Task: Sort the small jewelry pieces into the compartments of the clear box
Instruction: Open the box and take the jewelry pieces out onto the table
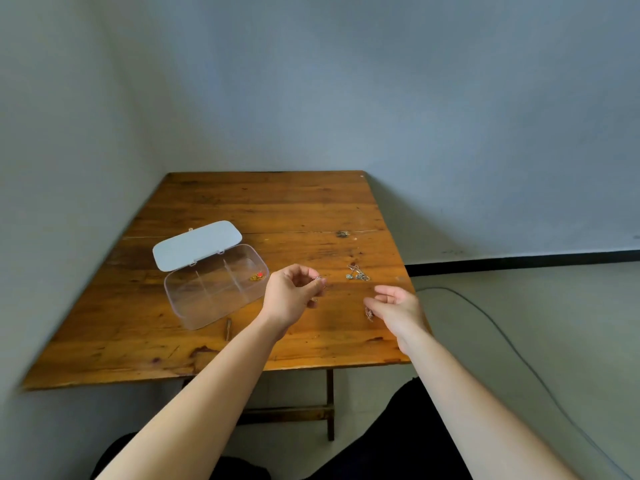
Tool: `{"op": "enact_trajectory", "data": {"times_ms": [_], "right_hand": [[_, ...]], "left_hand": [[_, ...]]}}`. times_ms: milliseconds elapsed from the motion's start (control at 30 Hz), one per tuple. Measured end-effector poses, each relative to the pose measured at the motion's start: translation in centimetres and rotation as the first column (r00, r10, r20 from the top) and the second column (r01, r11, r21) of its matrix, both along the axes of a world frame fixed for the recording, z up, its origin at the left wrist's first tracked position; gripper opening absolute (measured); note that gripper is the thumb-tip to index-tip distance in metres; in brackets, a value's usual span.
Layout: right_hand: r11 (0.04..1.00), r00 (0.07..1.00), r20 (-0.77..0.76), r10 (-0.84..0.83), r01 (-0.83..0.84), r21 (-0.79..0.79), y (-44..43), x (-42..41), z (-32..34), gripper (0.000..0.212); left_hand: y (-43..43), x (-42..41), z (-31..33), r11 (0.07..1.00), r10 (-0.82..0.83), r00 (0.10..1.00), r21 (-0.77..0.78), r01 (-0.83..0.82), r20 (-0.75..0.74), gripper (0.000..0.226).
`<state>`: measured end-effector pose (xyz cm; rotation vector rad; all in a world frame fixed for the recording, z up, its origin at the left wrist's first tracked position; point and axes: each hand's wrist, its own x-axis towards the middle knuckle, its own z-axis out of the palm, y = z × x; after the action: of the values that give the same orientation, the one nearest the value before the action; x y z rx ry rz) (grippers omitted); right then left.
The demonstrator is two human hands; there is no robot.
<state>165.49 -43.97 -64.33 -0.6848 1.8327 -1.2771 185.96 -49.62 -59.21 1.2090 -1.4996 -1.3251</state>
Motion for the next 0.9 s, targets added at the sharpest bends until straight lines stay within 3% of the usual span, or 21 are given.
{"op": "enact_trajectory", "data": {"times_ms": [100, 200, 333, 400, 467, 600, 767, 900], "right_hand": [[1.000, 0.999, -0.035, 0.001, -0.001, -0.006, -0.2, 0.2, -0.2, 0.036], [1.000, 0.999, -0.038, 0.002, -0.002, -0.011, -0.2, 0.0, -0.3, 0.034], [1.000, 0.994, -0.105, 0.018, -0.020, -0.017, -0.4, 0.2, -0.3, 0.028], [0.997, 0.964, -0.255, 0.074, -0.078, -0.006, -0.6, 0.5, 0.1, 0.023], [0.989, 0.890, -0.435, 0.136, -0.151, 0.001, -1.0, 1.0, 0.6, 0.020], [0.954, 0.744, -0.634, 0.213, -0.298, -0.028, -2.3, 3.1, 1.9, 0.023], [0.813, 0.527, -0.746, 0.406, -0.581, 0.032, -4.7, 7.7, 3.9, 0.037], [0.628, 0.303, -0.790, 0.533, -0.767, 0.129, -7.1, 12.3, 5.5, 0.047]], "left_hand": [[-0.2, 0.5, -1.8, 0.995, 0.009, 0.955, -0.102, 0.022, 0.298, 0.010], [-0.1, 1.5, -3.1, 0.949, -0.021, 0.771, -0.229, 0.215, 0.636, 0.019], [0.0, 2.6, -3.5, 0.877, -0.080, 0.682, -0.273, 0.394, 0.727, 0.027], [-0.2, 3.4, -3.1, 0.853, -0.034, 0.676, -0.332, 0.404, 0.736, 0.028], [-0.6, 4.7, -2.5, 0.814, 0.130, 0.662, -0.461, 0.354, 0.738, 0.027], [-2.0, 8.5, -1.8, 0.753, 0.424, 0.521, -0.608, 0.252, 0.741, 0.033], [-3.6, 13.4, -2.5, 0.903, 0.361, 0.305, -0.412, 0.119, 0.881, 0.059], [-3.8, 14.4, -3.2, 0.924, 0.323, 0.261, -0.363, 0.121, 0.910, 0.061]]}}
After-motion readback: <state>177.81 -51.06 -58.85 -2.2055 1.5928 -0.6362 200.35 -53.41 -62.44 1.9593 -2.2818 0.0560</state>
